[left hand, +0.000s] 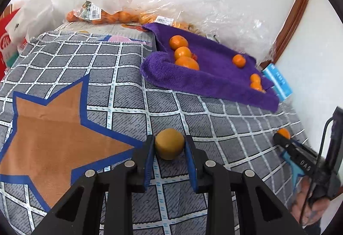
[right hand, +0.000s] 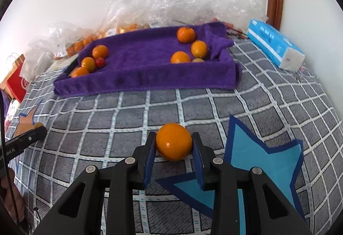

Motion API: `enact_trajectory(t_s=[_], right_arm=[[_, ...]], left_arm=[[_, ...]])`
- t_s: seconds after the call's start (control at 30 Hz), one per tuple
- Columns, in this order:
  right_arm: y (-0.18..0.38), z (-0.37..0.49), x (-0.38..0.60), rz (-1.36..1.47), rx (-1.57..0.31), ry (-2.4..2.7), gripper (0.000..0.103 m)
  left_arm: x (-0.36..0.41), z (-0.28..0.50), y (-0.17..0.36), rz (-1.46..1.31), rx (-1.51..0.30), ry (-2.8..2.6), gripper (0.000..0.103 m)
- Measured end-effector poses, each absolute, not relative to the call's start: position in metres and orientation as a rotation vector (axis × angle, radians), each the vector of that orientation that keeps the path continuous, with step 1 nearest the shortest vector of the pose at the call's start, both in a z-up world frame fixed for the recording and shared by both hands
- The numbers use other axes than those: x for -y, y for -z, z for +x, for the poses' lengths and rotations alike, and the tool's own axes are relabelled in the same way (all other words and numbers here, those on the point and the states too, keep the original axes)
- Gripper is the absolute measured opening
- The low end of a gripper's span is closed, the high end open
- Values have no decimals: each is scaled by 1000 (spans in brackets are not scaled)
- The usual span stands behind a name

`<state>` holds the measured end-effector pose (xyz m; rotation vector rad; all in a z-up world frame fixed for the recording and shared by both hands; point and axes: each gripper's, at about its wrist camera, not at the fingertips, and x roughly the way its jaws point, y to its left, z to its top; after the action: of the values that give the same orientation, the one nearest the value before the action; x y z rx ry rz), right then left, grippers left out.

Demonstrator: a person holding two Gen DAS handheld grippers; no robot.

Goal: Organize fruits
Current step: 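Lift both held fruits and carry them over the purple towel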

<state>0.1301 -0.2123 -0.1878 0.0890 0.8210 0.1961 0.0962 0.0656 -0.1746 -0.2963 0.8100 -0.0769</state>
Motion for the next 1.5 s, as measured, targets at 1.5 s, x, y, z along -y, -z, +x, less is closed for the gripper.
enact_trajectory(t_s=[1.5], right_arm=[[98, 157, 229, 161, -710, -141, 33]], left_arm=[[-54, 115, 64, -193, -716, 43, 26]])
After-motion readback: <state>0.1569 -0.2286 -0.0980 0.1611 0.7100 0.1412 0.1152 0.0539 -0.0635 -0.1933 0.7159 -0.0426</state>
